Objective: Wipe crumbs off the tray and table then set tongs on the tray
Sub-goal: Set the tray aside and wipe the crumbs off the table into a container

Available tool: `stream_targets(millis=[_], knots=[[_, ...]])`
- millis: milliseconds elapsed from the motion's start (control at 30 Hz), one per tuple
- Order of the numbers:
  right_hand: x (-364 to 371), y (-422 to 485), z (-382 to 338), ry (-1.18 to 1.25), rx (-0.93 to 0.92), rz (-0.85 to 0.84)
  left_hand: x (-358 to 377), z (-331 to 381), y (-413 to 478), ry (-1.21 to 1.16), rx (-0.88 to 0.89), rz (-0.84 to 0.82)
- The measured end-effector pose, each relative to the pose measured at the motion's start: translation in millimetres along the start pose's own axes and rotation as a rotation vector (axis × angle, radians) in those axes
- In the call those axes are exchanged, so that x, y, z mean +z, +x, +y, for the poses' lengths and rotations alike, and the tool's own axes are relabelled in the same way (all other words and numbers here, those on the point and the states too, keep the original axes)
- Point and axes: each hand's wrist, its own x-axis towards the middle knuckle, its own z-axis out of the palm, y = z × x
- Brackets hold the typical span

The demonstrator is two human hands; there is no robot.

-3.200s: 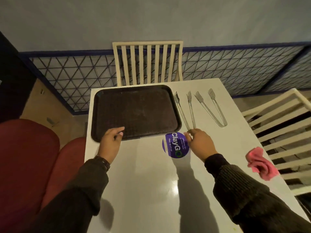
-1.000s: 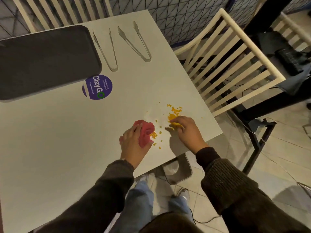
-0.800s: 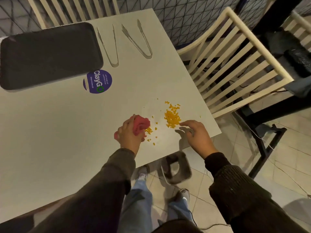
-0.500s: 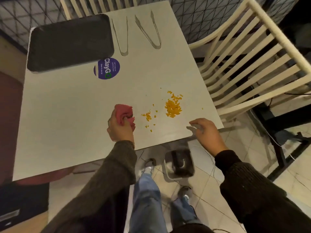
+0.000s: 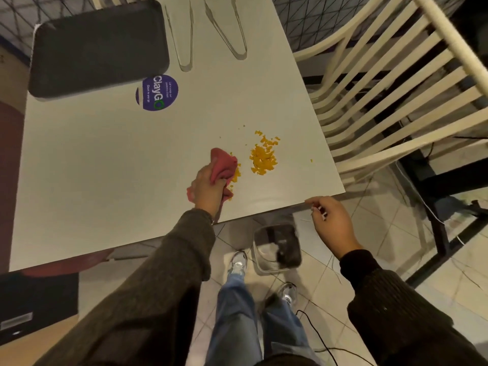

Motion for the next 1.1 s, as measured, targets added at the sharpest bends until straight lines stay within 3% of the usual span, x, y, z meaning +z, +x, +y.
stream_targets(millis=[167,333,467,733,833,1100], knots=[[-2,0,-7,0.017,-0.009,-0.032,28,-8,-11,-0.099,-0.023,-0.063],[-3,-2,-19,0.058,-0.014,-0.027,21,24,-26,-0.261,-0.043,0.011],[5,-7,-18,0.039,0.027,-0.05,-10,47,-2,-0.253,0.035,0.09],[15,-10,-19,0.03,0.079,-0.023,-34,46,84,-0.023,0.048,0.159],[14,-8,-19,0.042,0.11,0.025,-23,39,102,0.199,0.073,0.09],[10,-1,-20,0.114,0.16,0.116,36,58,78,0.274,0.207,-0.131]])
